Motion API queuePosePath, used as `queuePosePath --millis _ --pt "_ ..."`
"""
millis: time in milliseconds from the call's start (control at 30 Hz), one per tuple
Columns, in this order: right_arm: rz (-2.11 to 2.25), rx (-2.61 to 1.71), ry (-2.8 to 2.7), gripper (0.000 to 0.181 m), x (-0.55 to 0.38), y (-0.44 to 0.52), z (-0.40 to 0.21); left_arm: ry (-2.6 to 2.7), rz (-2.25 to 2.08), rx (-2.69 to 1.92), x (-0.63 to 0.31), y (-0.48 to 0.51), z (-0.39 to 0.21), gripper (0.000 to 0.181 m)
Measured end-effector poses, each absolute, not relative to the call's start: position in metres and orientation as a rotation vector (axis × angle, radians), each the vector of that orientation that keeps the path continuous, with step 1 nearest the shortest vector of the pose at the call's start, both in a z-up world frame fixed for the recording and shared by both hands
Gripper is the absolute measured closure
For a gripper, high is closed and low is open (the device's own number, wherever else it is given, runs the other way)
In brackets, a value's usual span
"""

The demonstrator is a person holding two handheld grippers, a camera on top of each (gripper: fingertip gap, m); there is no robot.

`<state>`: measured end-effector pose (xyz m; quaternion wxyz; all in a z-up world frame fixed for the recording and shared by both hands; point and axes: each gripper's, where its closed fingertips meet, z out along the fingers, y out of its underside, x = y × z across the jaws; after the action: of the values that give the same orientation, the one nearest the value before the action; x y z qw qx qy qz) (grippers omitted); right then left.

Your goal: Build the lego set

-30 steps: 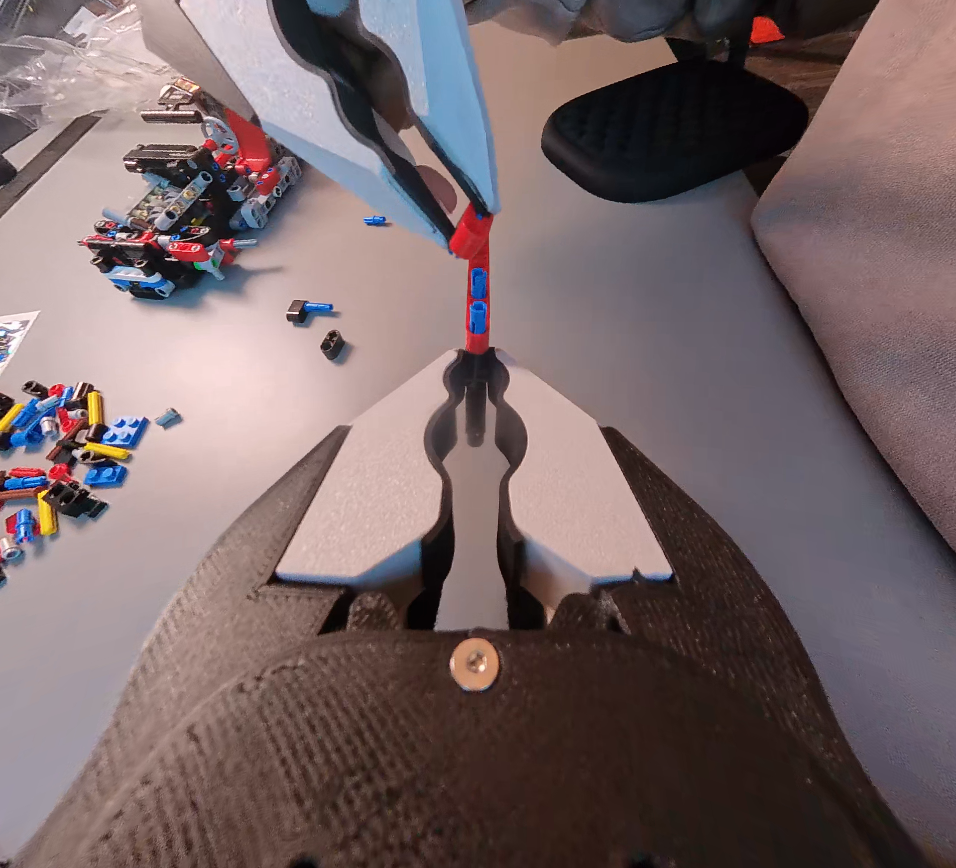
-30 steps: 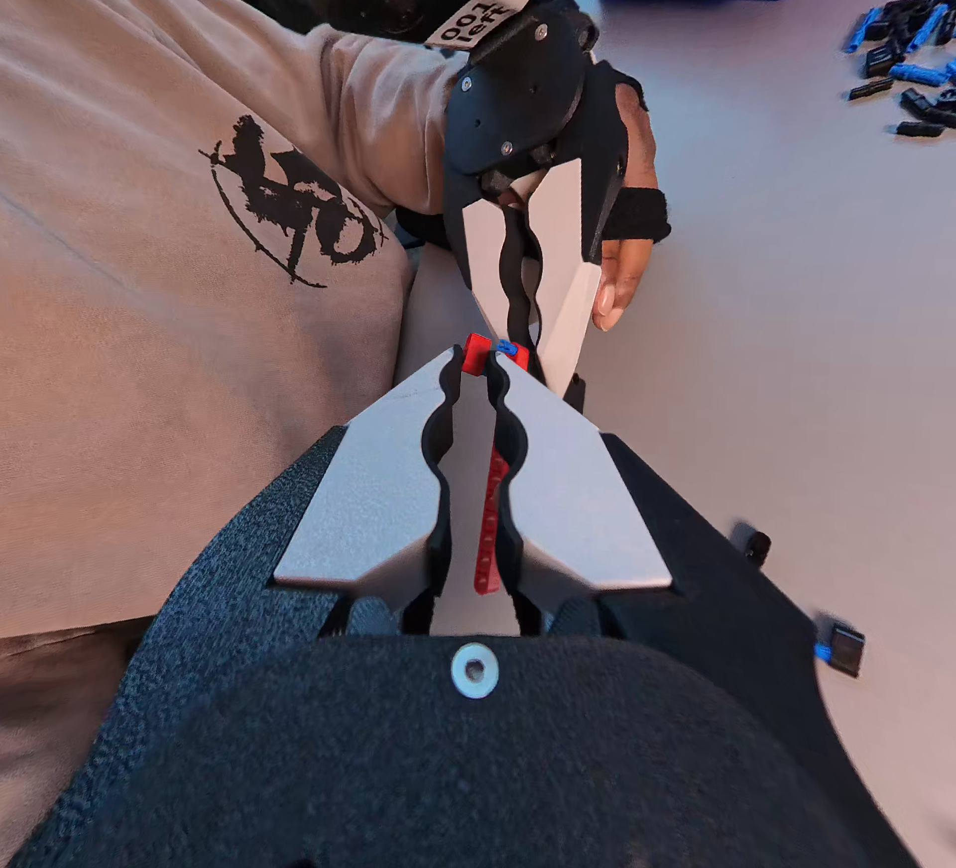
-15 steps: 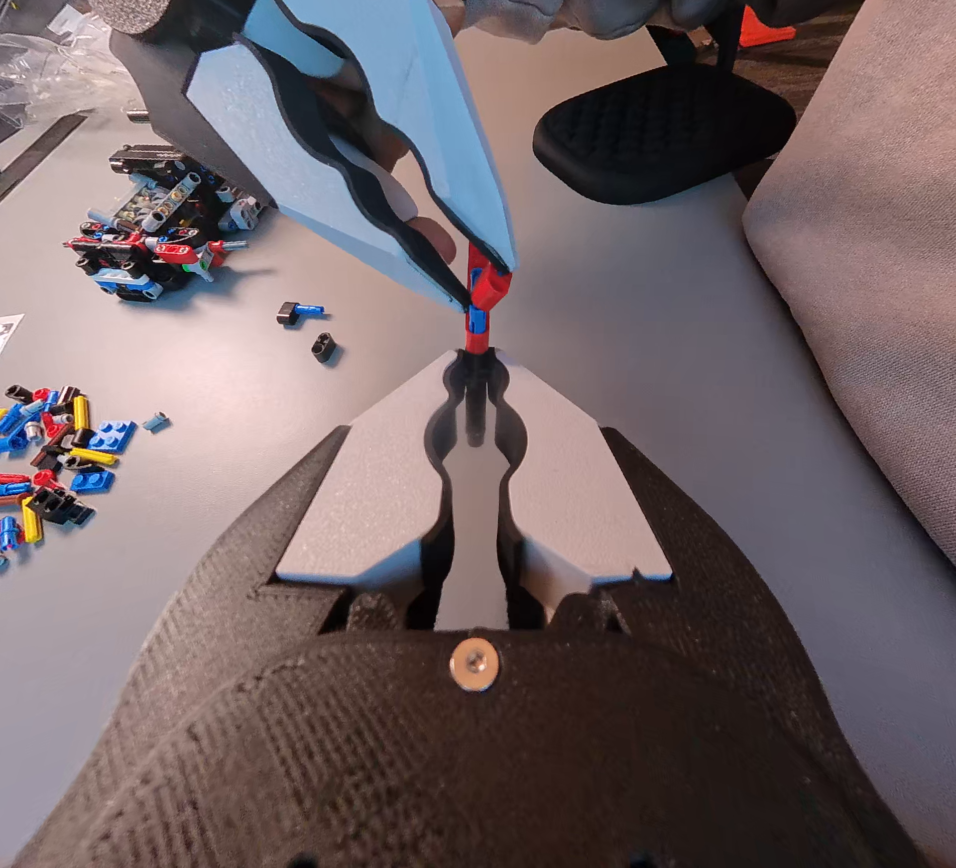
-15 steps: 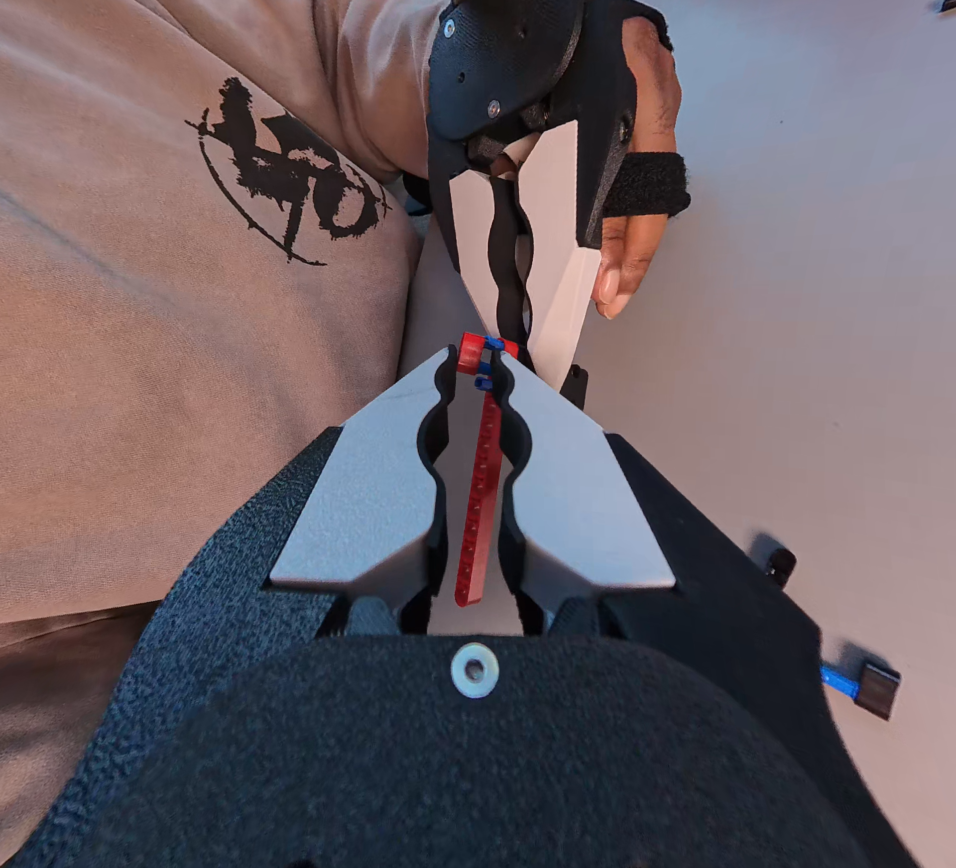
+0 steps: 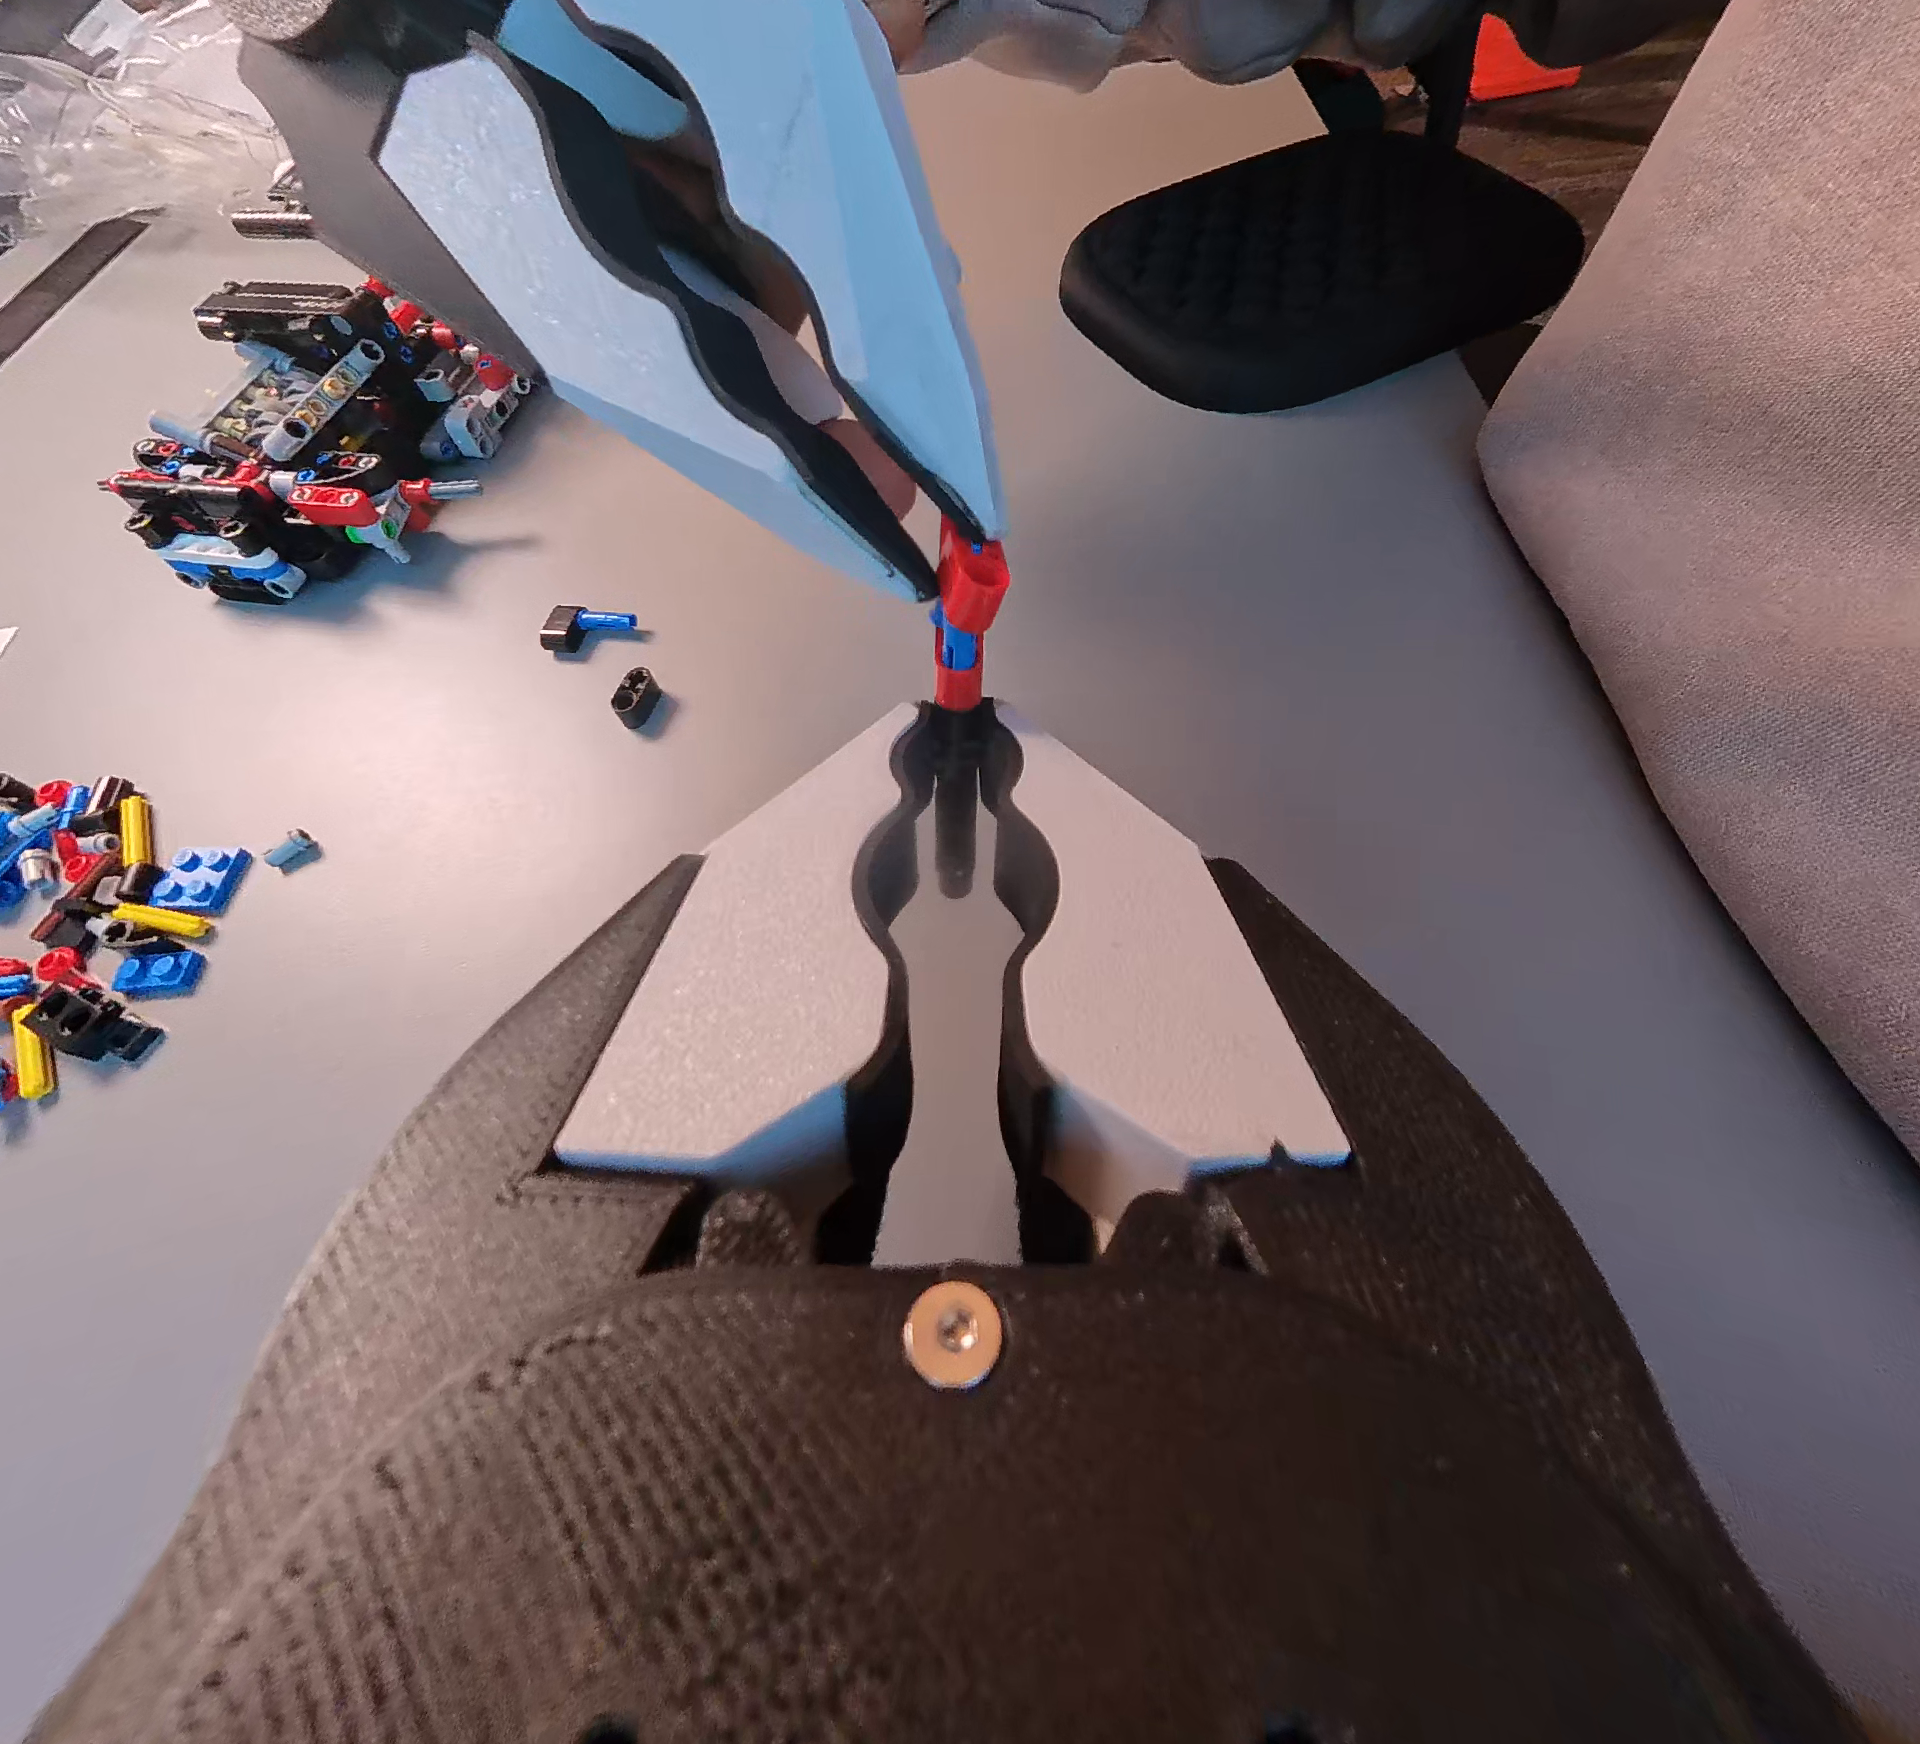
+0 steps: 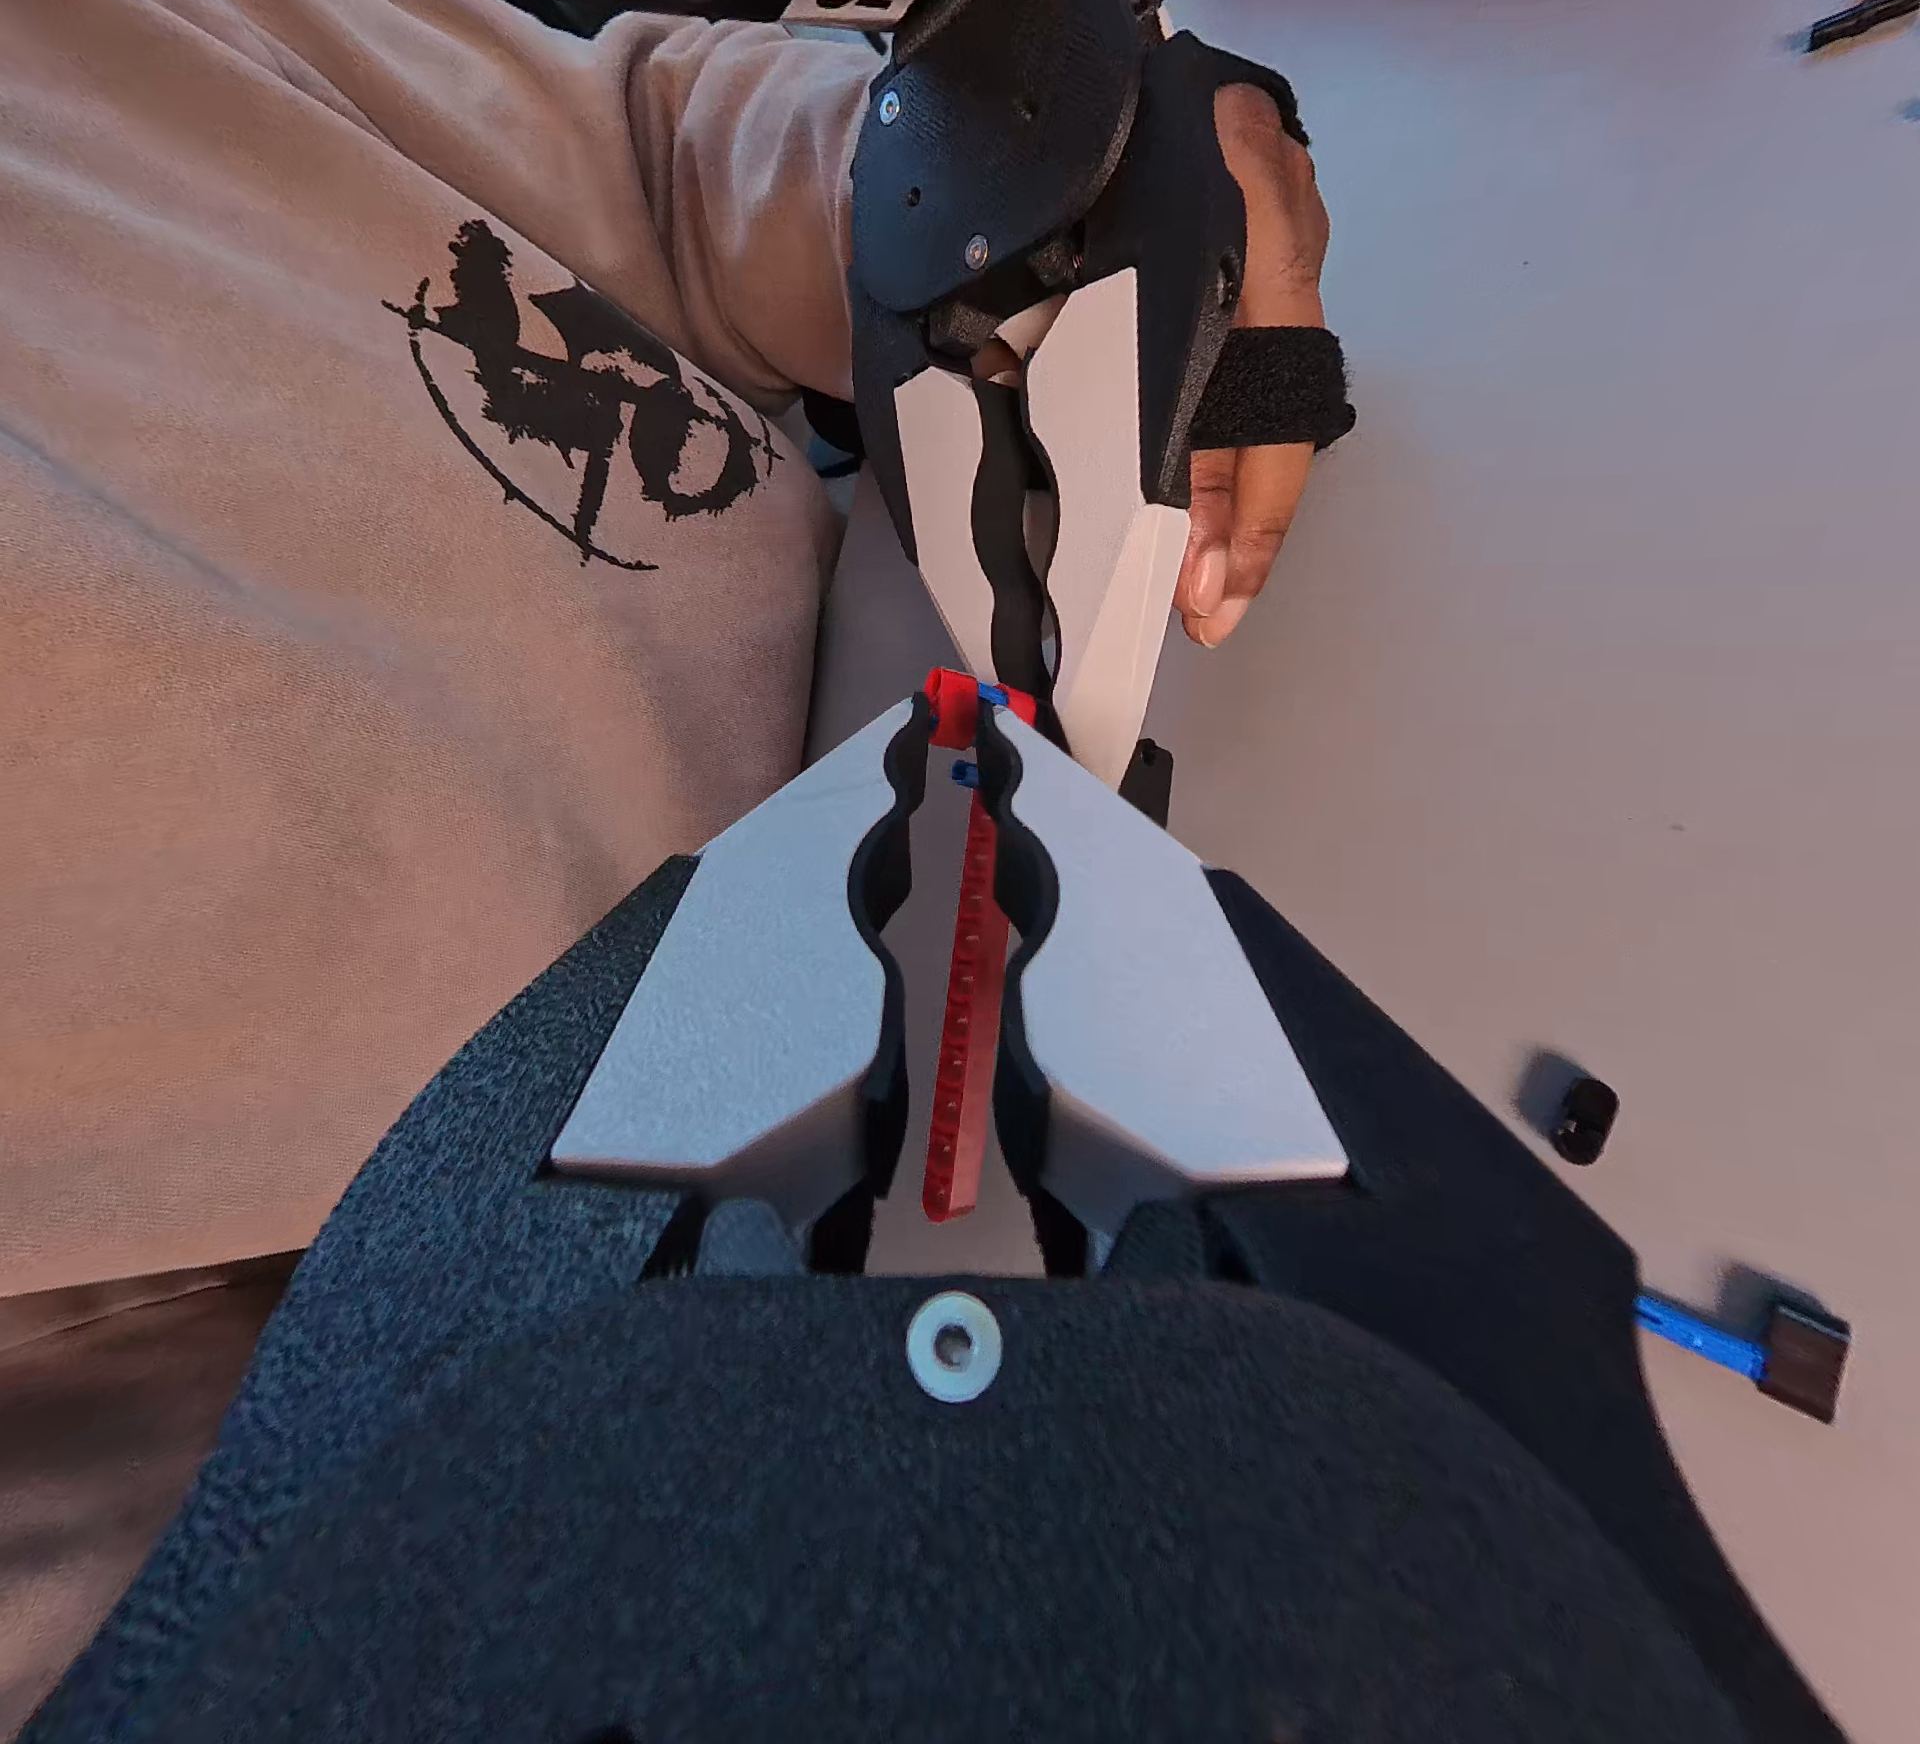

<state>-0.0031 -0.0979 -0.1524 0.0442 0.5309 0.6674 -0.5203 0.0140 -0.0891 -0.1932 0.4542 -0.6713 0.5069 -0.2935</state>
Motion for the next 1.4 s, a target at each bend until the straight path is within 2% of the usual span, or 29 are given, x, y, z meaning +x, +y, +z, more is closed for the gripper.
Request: queuePosePath --millis 433,1400 --pt "-1.522 1.775 1.805 0.176 -0.002 -0.096 -0.165 1.320 -0.564 -1.686 0.012 -0.085 -0.206 0.176" --pt "-1.549 1.781 1.900 0.169 -0.002 -0.089 -0.161 1.233 -0.763 -1.742 0.014 -0.088 -0.202 0.176"
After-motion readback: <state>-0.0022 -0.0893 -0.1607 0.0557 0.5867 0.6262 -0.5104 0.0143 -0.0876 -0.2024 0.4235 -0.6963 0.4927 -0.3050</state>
